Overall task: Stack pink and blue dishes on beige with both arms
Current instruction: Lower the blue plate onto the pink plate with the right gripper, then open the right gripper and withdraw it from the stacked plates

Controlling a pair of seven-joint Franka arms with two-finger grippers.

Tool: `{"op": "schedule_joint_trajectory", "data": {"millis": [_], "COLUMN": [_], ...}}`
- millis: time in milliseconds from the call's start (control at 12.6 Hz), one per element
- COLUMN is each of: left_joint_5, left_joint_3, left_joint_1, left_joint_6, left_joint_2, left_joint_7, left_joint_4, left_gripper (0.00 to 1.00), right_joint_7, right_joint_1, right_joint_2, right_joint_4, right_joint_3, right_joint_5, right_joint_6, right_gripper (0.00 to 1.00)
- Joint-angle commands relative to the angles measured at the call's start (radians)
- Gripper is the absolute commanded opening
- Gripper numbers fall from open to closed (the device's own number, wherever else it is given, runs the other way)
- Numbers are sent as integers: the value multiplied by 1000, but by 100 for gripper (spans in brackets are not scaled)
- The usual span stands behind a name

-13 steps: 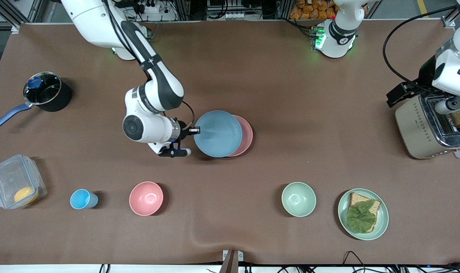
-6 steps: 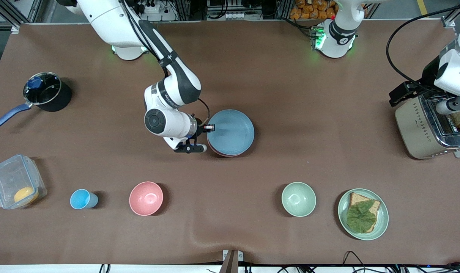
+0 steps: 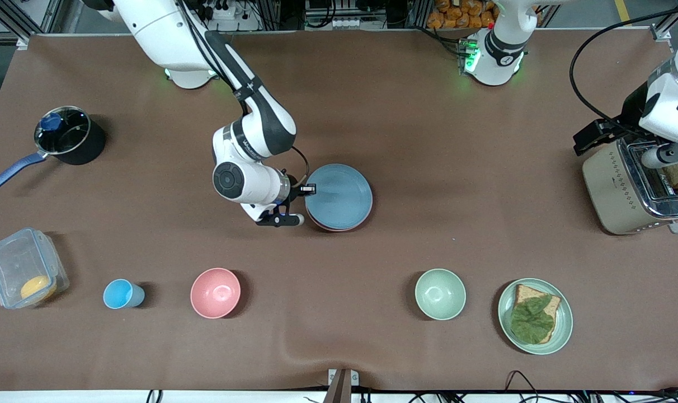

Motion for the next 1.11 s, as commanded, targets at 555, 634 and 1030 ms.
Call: {"op": "schedule_joint_trajectory", "data": {"millis": [555,634,1030], "left_joint_5": [-51,-51,-47], "left_joint_3": [3,3,17], "left_joint_1": [2,2,11], "left_joint_6": [-10,-10,-10], "left_joint_2": [-17,-17,-17], "left_joint_7": [17,18,129], "left_joint_4": [-12,-14,0], "left_gripper": [100,100,100], "right_joint_7": [-145,-150,-161], "right_joint_1": [-288,-326,-351], "right_joint_2": [-149,-173,-287], "right_joint_4": [16,21,16], "right_joint_3": [-7,-6,-7], "right_joint_5": [-177,-219,-417], "right_joint_6": [-272,-294,-375], "right_gripper": [100,100,100]}}
